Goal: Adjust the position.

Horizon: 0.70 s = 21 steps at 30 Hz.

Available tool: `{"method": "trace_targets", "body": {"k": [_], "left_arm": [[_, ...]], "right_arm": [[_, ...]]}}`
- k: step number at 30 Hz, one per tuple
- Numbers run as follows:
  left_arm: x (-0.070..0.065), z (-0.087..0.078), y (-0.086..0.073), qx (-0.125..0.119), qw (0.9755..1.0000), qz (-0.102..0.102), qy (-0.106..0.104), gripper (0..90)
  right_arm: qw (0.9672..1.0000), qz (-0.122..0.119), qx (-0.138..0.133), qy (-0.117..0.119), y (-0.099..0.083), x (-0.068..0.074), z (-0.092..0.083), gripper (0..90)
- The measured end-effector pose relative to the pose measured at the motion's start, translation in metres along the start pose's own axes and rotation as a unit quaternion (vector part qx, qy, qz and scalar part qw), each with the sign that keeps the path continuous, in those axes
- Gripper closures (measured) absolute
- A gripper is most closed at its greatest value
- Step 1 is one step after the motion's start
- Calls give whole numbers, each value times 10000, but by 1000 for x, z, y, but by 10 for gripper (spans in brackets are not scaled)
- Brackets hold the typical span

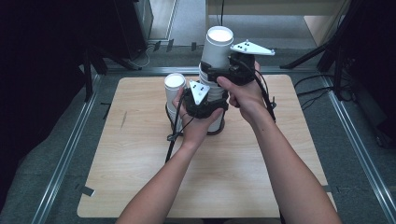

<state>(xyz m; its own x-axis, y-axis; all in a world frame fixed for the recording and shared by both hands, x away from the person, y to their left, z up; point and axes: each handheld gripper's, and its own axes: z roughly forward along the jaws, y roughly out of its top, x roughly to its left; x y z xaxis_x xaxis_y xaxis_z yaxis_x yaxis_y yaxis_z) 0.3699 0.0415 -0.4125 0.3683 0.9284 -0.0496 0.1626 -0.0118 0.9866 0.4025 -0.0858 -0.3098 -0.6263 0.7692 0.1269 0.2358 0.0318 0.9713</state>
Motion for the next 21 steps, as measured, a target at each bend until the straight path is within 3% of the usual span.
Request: {"method": "trace_targets", "body": {"k": [3, 9, 12, 18, 21], "left_arm": [[0, 0, 0, 11, 10000, 30, -7, 41], [1, -1, 0, 8, 10000, 39, -13, 41], [1, -3, 0, -109, 9999, 36, -39, 38], [2, -11, 6, -376, 9992, 0, -101, 22], [2, -15, 10, -499, 9986, 93, -136, 22]], "right_arm": [[9999, -122, -36, -87, 1, 3, -1, 123], [9999, 21, -149, -67, 7, 4, -4, 123], [9999, -93, -25, -66, 6, 4, -3, 119], [9999, -76, 99, 40, 5, 3, -4, 107], [9999, -43, 112, 87, 5, 0, -5, 103]]}}
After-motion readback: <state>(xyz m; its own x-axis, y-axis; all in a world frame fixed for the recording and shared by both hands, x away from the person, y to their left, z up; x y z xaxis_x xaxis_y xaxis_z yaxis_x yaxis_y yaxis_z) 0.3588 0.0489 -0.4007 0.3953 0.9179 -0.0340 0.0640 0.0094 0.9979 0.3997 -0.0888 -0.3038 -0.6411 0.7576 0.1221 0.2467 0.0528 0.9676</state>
